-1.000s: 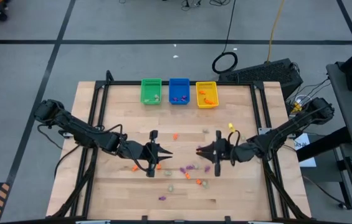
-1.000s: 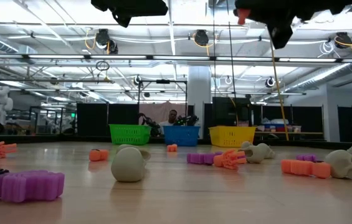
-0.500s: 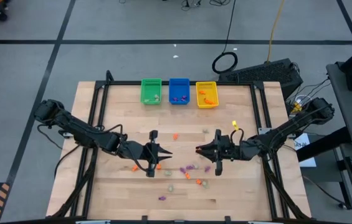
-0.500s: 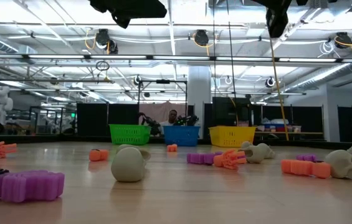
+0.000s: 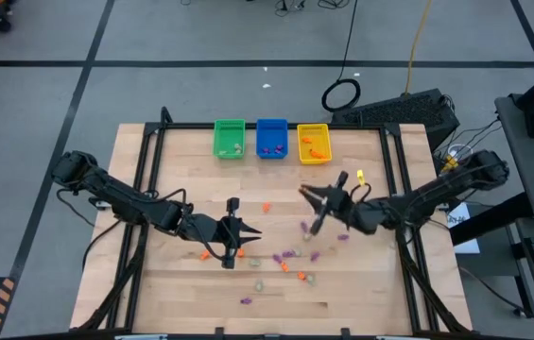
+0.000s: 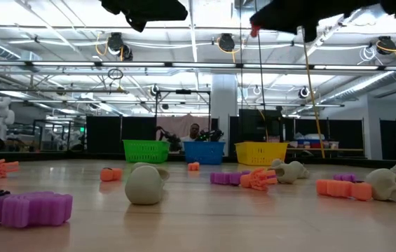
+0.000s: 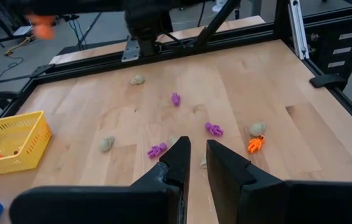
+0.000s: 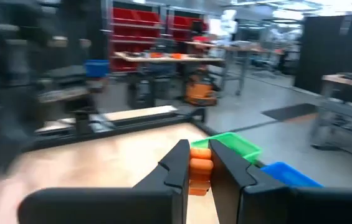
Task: Sort Halloween decoration
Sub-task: Put the orange skeleton toy into the yellow bin
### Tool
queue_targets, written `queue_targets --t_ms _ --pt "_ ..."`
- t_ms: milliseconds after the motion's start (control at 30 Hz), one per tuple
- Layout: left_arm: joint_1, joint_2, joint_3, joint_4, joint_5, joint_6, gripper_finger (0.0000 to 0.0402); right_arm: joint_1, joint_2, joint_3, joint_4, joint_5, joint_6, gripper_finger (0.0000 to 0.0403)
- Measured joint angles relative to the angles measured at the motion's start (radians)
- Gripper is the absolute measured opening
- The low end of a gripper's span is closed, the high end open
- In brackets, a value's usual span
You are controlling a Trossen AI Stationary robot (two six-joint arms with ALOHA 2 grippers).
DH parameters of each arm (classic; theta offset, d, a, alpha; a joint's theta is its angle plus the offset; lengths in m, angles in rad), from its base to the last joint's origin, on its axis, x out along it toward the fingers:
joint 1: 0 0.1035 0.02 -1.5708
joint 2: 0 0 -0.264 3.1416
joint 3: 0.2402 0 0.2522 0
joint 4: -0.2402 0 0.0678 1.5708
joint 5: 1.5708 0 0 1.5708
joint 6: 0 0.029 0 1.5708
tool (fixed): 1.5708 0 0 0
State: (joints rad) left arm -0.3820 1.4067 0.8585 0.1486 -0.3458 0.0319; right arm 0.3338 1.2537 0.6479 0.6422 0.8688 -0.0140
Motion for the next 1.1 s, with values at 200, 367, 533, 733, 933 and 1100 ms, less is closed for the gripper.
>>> queue_targets --t_ms 200,367,533,733,933,1100 --pt "0.0 0.0 0.0 0.0 0.0 0.0 0.0052 -0.205 0.0 0.0 -0.025 -0.001 0.001 0.0034" --pt "0.0 0.0 0.0 -0.001 0.0 0.0 0.0052 -0.394 0.0 0.0 -0.105 -0.03 0.064 0.0034" --pt "0.0 0.0 0.0 -0.002 0.0 0.0 0.0052 -0.582 0.01 0.0 -0.254 -0.224 0.254 0.0034" --pt "0.0 0.0 0.0 -0.002 0.0 0.001 0.0052 -0.737 0.053 0.0 -0.326 -0.367 0.327 0.0034" --pt "0.0 0.0 0.0 -0.002 0.0 0.001 0.0052 -0.852 0.124 0.0 -0.341 -0.524 0.393 0.0034" --pt "0.0 0.0 0.0 -0.005 0.0 0.001 0.0052 -0.899 0.194 0.0 -0.342 -0.567 0.423 0.0034"
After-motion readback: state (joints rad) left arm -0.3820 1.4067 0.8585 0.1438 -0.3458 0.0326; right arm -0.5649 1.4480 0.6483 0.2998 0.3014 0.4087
